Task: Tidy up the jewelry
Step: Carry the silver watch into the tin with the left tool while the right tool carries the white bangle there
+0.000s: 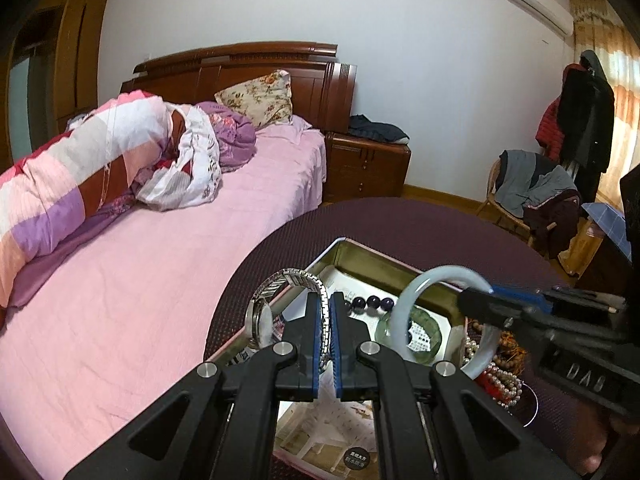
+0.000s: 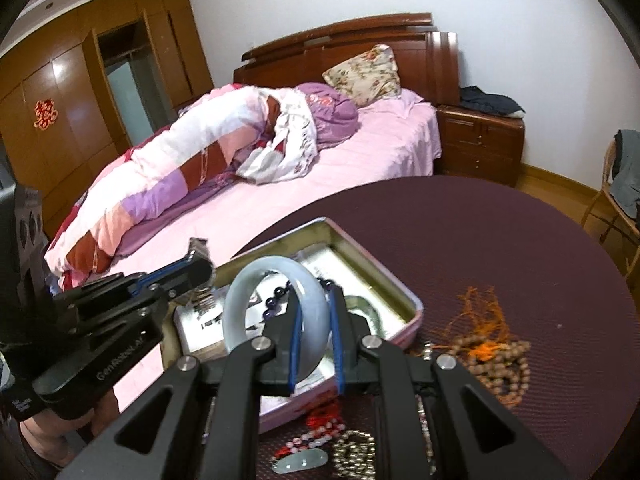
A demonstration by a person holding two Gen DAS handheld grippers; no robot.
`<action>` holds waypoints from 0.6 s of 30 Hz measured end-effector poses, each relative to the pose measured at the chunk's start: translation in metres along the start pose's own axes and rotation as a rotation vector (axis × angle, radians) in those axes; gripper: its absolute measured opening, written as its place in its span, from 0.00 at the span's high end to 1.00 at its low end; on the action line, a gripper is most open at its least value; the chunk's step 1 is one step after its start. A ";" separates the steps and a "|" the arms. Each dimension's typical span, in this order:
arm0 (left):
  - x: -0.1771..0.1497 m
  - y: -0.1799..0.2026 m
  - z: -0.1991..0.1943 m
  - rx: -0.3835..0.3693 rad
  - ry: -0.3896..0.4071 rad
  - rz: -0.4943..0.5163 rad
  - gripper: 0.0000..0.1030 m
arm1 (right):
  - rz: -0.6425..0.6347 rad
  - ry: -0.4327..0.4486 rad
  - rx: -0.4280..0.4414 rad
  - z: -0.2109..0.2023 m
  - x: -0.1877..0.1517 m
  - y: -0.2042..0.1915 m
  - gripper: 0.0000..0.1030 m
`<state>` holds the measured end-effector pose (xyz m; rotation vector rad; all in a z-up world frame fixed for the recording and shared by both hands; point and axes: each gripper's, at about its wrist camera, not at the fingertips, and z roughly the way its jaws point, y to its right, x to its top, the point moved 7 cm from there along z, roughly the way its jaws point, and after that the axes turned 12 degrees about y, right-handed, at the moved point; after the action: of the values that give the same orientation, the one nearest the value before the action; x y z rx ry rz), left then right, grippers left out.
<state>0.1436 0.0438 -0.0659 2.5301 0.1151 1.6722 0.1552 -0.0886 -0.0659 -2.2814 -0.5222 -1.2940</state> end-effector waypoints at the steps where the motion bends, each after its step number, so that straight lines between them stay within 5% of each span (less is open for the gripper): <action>1: -0.001 -0.001 0.001 0.001 -0.005 -0.002 0.97 | -0.003 -0.008 0.005 0.003 -0.003 -0.003 0.85; 18: -0.023 -0.009 0.014 0.009 -0.065 -0.008 0.97 | -0.029 -0.075 0.003 0.021 -0.028 -0.014 0.85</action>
<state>0.1481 0.0491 -0.0933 2.5837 0.1271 1.5882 0.1485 -0.0678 -0.0964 -2.3358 -0.5845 -1.2242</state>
